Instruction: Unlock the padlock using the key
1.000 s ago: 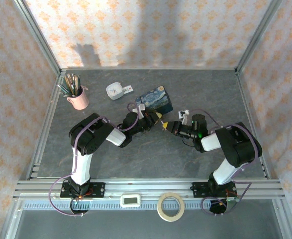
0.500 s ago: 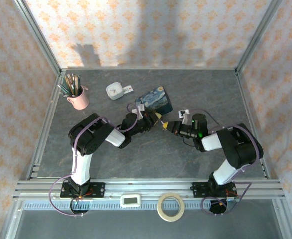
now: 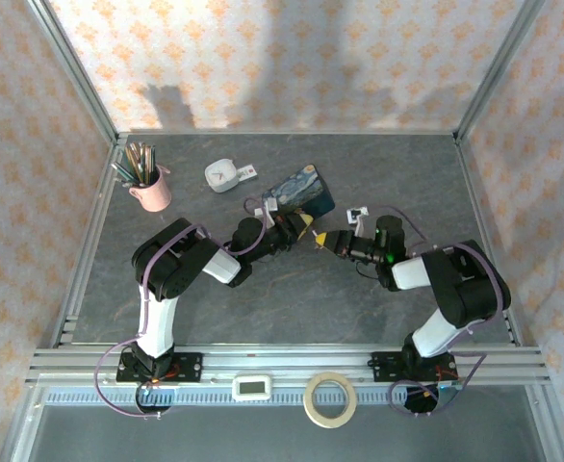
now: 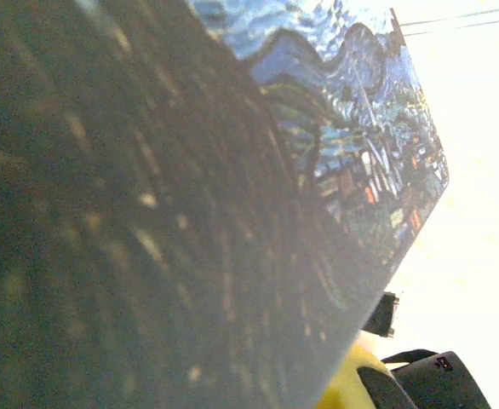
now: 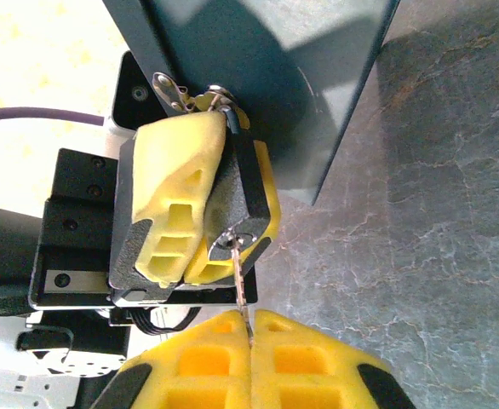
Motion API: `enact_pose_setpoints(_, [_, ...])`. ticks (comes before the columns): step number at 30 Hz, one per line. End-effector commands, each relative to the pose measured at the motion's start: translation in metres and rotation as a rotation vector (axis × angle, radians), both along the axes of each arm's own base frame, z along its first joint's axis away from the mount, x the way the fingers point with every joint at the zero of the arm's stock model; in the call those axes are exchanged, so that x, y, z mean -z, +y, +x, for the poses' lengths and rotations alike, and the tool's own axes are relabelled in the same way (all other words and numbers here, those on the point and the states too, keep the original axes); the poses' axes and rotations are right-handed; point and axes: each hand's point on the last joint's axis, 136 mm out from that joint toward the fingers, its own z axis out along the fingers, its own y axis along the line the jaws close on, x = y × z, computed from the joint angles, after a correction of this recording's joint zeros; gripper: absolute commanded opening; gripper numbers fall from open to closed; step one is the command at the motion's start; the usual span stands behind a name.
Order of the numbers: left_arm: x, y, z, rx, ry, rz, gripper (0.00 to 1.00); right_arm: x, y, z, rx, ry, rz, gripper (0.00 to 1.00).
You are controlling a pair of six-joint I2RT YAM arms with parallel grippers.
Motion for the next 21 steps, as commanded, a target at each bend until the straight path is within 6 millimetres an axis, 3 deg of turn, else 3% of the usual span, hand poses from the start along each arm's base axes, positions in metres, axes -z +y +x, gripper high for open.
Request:
enact_pose_setpoints(1, [-0.036, -0.013, -0.014, 0.078, -0.093, -0.059, 0.00, -0.021, 0.005, 0.013, -0.005, -0.047, 0.052, 0.00])
enact_pose_setpoints(11, [-0.035, -0.015, -0.029, 0.105, -0.117, -0.066, 0.00, -0.023, 0.004, 0.035, 0.060, 0.050, 0.058, 0.00])
enact_pose_setpoints(21, [-0.051, -0.020, -0.037, 0.120, -0.155, -0.111, 0.00, -0.004, -0.019, 0.049, 0.293, 0.149, 0.092, 0.00])
